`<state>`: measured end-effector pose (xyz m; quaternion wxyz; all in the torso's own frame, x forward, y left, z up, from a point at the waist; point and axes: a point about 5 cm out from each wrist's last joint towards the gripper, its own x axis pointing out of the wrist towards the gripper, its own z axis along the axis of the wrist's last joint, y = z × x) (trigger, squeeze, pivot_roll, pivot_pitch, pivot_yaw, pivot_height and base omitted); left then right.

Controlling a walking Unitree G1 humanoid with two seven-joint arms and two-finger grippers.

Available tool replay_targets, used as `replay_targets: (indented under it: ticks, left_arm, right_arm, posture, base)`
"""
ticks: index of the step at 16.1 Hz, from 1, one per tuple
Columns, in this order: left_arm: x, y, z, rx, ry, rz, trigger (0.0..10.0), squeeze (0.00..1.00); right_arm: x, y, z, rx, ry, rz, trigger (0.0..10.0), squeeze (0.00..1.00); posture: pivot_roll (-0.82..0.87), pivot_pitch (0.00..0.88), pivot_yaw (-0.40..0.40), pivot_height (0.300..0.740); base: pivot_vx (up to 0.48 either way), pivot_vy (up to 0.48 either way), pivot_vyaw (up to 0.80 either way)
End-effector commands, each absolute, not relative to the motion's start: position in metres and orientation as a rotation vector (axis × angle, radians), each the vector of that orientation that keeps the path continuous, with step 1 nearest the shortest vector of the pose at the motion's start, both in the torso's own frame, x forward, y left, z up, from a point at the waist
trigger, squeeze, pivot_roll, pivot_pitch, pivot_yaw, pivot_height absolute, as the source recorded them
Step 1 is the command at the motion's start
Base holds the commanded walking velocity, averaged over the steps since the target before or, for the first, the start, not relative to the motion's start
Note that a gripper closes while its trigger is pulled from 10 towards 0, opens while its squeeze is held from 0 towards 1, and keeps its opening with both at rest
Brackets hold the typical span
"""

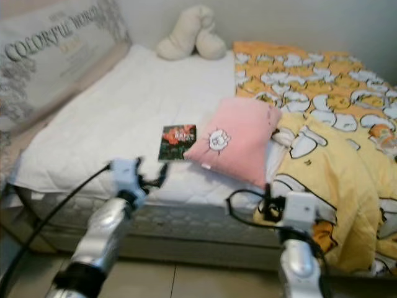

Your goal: Clean up the room

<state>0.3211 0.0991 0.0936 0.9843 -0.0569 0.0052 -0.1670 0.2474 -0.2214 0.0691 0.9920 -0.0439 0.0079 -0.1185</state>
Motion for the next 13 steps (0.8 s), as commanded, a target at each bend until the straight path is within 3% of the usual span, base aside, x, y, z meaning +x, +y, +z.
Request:
replay_targets:
  ticks: [1, 4, 13]
  left_arm:
    - [0.323, 0.110, 0.094, -0.075, 0.005, -0.298, 10.0, 0.00]
    - [0.325, 0.111, 0.098, -0.117, -0.005, -0.297, 10.0, 0.00]
    - [0.332, 0.102, 0.107, -0.140, -0.040, -0.320, 10.0, 0.00]
  right_arm:
    - [0.252, -0.215, 0.072, -0.084, 0.001, -0.219, 10.0, 0.00]
    - [0.251, -0.213, 0.072, -0.085, -0.001, -0.216, 10.0, 0.00]
    - [0.250, -0.220, 0.075, -0.101, -0.011, -0.228, 10.0, 0.00]
  posture:
    - [0.11, 0.000, 0.033, 0.740]
    - [0.11, 0.000, 0.033, 0.740]
    - [0.09, 0.000, 0.043, 0.740]
  base:
    - [0.251, 0.000, 0.00]
    - [0.000, 0.000, 0.00]
    - [0.480, 0.000, 0.00]
